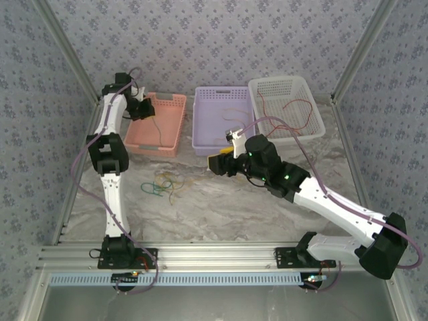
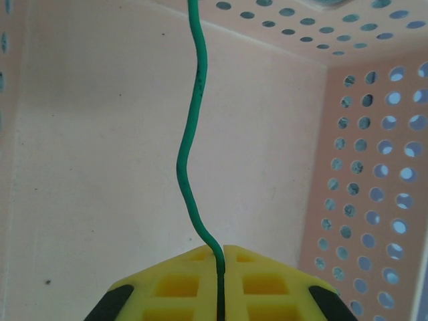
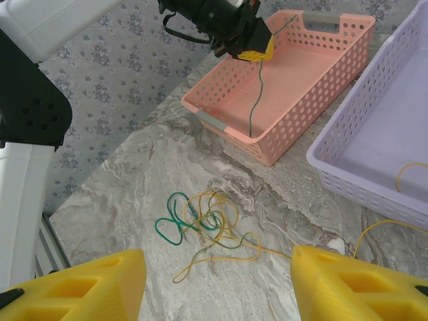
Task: Untangle the cables
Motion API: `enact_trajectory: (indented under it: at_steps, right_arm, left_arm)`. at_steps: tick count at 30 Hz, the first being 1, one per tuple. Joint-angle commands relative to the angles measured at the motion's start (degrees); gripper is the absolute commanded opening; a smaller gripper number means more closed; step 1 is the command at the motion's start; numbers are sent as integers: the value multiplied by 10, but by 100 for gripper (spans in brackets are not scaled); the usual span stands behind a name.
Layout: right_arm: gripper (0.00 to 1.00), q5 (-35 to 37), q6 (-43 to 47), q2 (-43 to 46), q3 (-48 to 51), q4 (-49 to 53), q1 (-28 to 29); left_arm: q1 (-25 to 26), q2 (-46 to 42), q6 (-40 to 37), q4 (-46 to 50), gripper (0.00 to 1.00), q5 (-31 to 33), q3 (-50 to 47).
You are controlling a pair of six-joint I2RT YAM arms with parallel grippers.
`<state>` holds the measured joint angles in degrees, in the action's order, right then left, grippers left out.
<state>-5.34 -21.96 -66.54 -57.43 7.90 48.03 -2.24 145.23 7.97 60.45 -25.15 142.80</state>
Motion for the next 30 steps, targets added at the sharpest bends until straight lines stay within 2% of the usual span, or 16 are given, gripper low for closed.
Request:
enact_trajectory:
  at_steps: [1, 6, 8, 13, 16, 20, 22, 26, 30]
  right_arm:
    - [61, 9, 5, -1, -13, -3, 0]
    - [61, 13, 3, -5, -10, -3, -2]
    - [61, 12, 1, -8, -11, -3, -4]
    - [61, 25, -6, -9, -9, 2, -3]
    - [60, 56, -12, -12, -8, 18, 0]
    - [59, 100, -41, -15, 8, 36, 4]
    - [58, 117, -72, -17, 20, 47, 3]
    - [56, 118, -121, -30, 49, 50, 5]
    - [53, 149, -189, -33, 86, 70, -6]
  left_arm:
    - [0, 11, -2, 16, 15, 13, 13]
    - [3, 7, 1, 18, 21, 24, 12]
    - [4, -2, 6, 17, 31, 40, 9]
    - [8, -91, 40, -41, 45, 89, -68]
    - [13, -191, 81, -104, 49, 131, -156]
    - [34, -359, 139, -208, 55, 175, -340]
    - [57, -423, 150, -212, 55, 200, -409]
    - [112, -549, 197, -231, 53, 228, -582]
    - [207, -669, 271, -294, 54, 248, -788]
